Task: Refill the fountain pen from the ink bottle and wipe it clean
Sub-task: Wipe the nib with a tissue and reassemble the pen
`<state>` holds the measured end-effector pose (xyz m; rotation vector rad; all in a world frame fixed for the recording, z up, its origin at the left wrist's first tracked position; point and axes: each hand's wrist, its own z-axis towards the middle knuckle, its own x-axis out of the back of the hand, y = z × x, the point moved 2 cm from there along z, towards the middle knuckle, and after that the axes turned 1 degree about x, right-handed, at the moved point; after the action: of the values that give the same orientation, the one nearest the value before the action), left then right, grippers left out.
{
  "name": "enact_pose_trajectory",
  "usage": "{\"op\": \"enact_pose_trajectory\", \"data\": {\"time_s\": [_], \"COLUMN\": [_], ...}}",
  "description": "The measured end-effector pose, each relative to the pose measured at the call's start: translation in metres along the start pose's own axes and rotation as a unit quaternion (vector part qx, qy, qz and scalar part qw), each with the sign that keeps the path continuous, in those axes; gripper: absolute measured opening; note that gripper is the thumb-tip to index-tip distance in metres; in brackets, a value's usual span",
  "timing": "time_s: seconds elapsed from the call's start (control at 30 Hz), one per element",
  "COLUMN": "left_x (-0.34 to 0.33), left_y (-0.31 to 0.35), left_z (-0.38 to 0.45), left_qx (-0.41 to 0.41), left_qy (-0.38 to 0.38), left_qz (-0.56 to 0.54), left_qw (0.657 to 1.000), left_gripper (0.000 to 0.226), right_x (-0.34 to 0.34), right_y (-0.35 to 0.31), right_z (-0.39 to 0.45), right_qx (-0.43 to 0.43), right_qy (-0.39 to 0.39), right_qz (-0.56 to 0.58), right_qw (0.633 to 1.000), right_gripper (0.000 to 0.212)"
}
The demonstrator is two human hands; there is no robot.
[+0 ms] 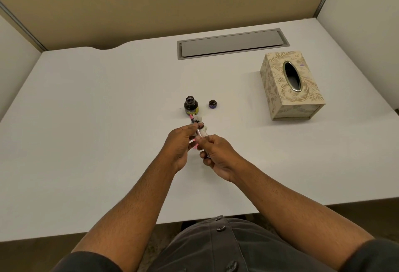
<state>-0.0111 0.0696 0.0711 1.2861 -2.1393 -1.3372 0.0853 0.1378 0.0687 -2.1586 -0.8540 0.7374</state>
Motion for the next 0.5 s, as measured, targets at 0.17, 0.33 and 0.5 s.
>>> {"op": "enact_pose_trajectory", "data": {"time_s": [0.17, 0.33, 0.5], "left_x": [-0.0002, -0.0013, -0.0016], "left_y": [0.0008, -0.0003, 0.0003], "left_z": [0.0002, -0.0026, -0.0042], "left_qx": [-0.003, 0.002, 0.002], "left_qy": [-0.003, -0.006, -0.004], "left_qz": [0.001, -0.005, 0.002], "left_qw": [1.0, 1.0, 1.0], "left_gripper": [0.021, 0.02, 0.021], "right_x": [0.0009, 0.0, 0.0005], "right_y": [0.0009, 0.0004, 0.0016], "right_z": [-0.0013, -0.0008, -0.0017], "right_qx": [-0.007, 0.01, -0.001], "right_qy": [-0.01, -0.003, -0.015], "right_qz": [0.033, 0.015, 0.036], "right_qw": [0.999, 1.0, 0.999], "right_gripper": [0.032, 0.024, 0.03]}}
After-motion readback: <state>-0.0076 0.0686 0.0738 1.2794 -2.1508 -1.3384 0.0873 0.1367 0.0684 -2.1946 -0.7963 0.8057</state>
